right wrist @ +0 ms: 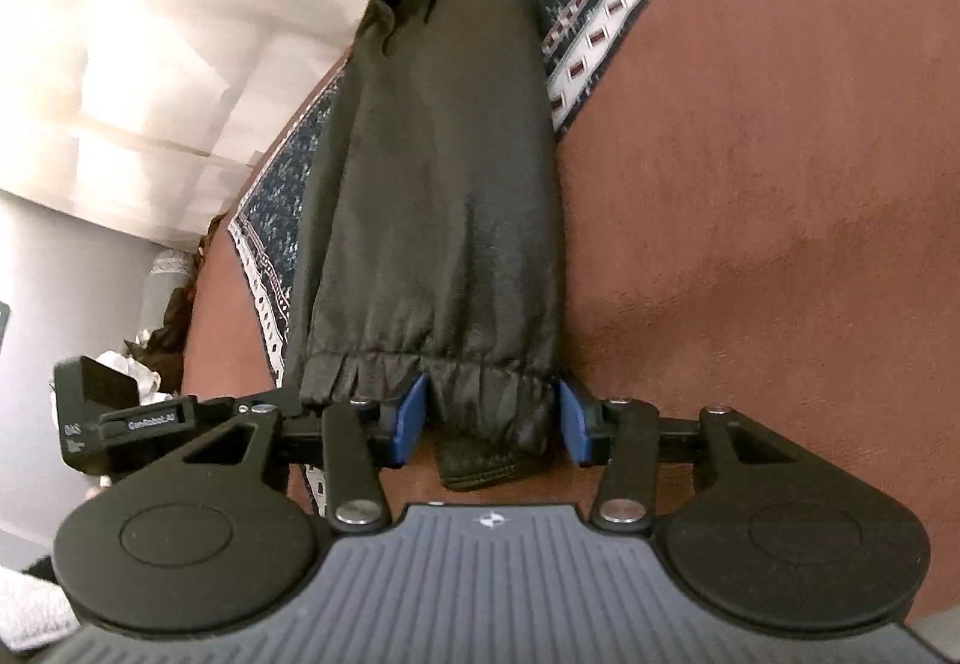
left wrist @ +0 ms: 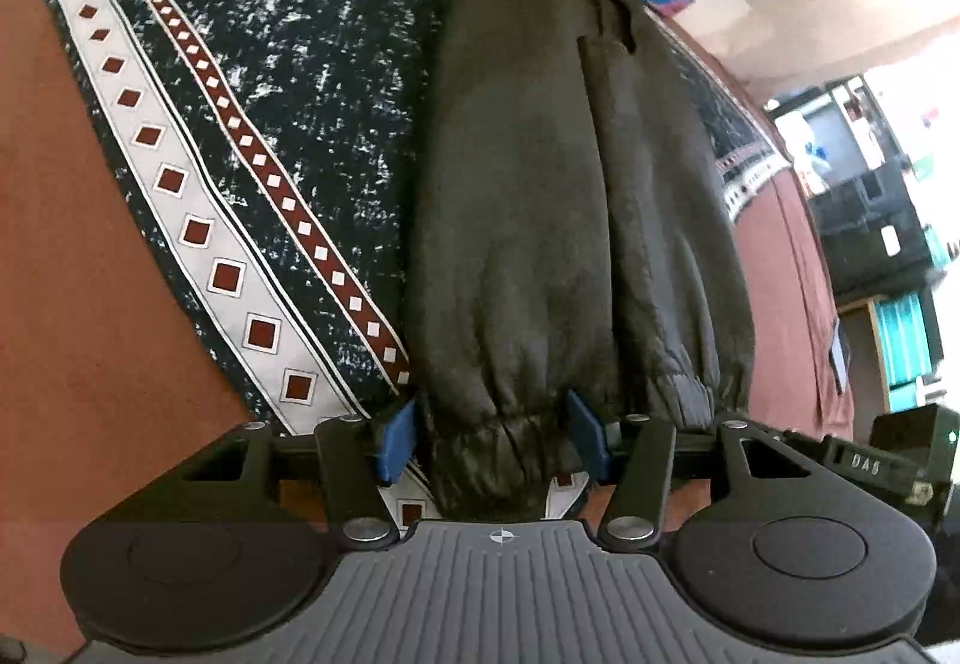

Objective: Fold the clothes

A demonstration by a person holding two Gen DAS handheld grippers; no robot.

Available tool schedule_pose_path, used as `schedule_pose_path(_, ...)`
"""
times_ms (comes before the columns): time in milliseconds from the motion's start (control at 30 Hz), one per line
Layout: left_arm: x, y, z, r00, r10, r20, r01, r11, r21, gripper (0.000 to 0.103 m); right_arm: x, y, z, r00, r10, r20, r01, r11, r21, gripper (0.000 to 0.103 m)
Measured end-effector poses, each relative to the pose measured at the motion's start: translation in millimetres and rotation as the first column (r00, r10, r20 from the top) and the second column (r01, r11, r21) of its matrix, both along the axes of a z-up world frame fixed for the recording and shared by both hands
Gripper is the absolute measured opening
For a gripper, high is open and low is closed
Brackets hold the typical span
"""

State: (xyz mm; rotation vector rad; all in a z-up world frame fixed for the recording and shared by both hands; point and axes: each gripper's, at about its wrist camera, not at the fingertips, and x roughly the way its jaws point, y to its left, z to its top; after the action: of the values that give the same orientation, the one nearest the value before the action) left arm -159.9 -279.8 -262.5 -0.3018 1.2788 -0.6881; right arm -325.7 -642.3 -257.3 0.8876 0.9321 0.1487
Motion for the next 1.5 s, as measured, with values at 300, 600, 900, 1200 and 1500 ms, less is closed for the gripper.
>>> schedule_pose_path(300,-7,5,28,0.998,0.063,-0.02,-0.064,0.995,-0.071,0.015,1,-16,13,0.999,0.016,0.04,-0.023,0.985,0.17,0.019)
schedule_pose_path(600,33,8,80,0.982,0.162,-0.096,-0.182,0.95,-0.253,0.015,42,-44,68,0.999,0.024,0.045,-0.039,0.92,0.391,0.019)
schedule_pose_path(900,135,-19,128,0.981,0.188,-0.05,-0.193,0.908,-0.373,0.015,113,-72,118,0.993,-0.066,0.094,0.015,0.888,0.46,0.019)
schedule_pose_path(1200,242,-53,123,0.967,0.251,-0.044,-0.245,0.87,-0.429,0.016,219,-119,131,0.974,-0.164,0.154,0.069,0.869,0.489,0.019)
schedule_pose_path(1500,329,-95,85,0.953,0.303,0.019,-0.274,0.884,-0.378,0.016,312,-155,91,0.966,-0.223,0.129,0.141,0.876,0.461,0.02)
